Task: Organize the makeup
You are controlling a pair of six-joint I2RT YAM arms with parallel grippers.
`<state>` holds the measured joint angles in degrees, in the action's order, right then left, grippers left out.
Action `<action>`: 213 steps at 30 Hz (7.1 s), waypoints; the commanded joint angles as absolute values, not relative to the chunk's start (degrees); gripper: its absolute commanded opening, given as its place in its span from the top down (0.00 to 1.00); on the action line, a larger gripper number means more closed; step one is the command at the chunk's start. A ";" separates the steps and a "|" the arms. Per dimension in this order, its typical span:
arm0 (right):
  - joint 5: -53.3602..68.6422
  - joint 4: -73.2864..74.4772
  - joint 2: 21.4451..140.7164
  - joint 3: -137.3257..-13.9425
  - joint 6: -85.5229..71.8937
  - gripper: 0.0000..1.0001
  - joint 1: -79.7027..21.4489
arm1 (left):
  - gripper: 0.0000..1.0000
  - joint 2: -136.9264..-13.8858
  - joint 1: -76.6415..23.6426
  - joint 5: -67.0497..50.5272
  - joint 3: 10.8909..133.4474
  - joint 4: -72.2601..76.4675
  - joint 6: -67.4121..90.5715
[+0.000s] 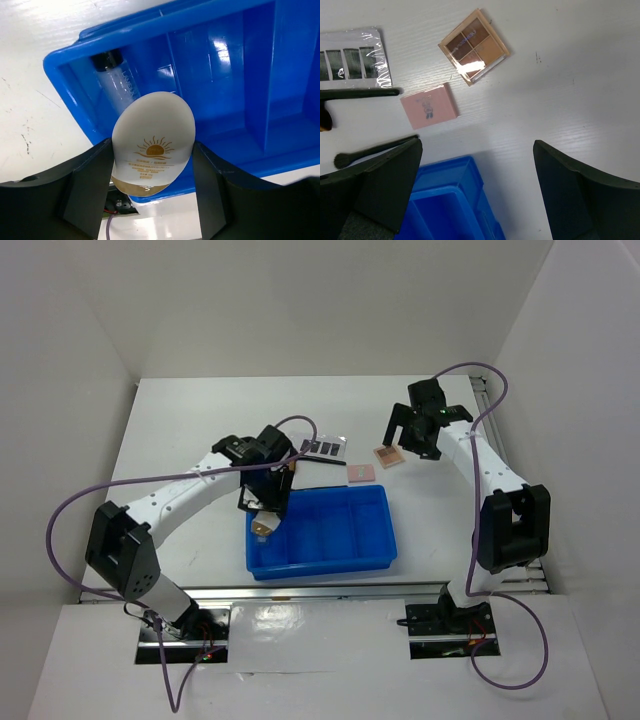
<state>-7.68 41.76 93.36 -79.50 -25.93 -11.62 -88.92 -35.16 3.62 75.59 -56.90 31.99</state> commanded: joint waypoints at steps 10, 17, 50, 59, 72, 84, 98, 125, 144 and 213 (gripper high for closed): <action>-4.83 41.04 98.87 -84.63 -25.05 0.00 -11.34 | 0.00 -87.19 -35.77 3.34 80.24 -57.30 32.70; -8.43 39.81 108.45 -89.64 -13.20 0.00 -11.34 | 0.02 -87.71 -35.77 8.25 88.58 -61.16 30.94; -3.40 25.66 122.16 -88.07 3.70 0.12 -10.20 | 0.02 -91.23 -35.24 12.74 93.34 -63.28 29.36; -6.86 27.95 120.68 -90.62 -1.05 0.50 -10.20 | 0.03 -91.75 -35.24 12.74 94.48 -63.28 28.83; 1.41 39.81 95.47 -87.82 -9.83 0.50 -12.82 | 0.08 -92.81 -32.61 13.97 95.71 -63.28 28.30; -0.62 56.77 74.10 -72.43 -24.78 0.50 -29.70 | 0.08 -91.68 -31.55 12.92 95.10 -62.23 27.77; -6.41 59.15 75.23 -64.42 -33.66 0.44 -39.46 | 0.08 -90.00 -31.55 12.39 89.12 -60.64 29.44; -8.79 53.44 83.41 -72.41 -31.30 0.35 -39.46 | 0.06 -83.77 -31.03 11.70 72.97 -58.90 34.37; 7.47 50.63 123.23 -107.60 -23.64 0.98 -35.95 | 0.23 -77.34 -28.21 1.24 59.68 -47.29 31.38; -5.28 43.51 129.55 -99.93 -16.79 0.19 -23.21 | 0.37 -86.13 -28.21 2.10 63.90 -48.08 26.98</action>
<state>-5.78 46.70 127.50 -100.86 -16.88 -24.12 -85.43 -28.27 0.97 62.50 -47.51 28.38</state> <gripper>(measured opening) 0.838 0.627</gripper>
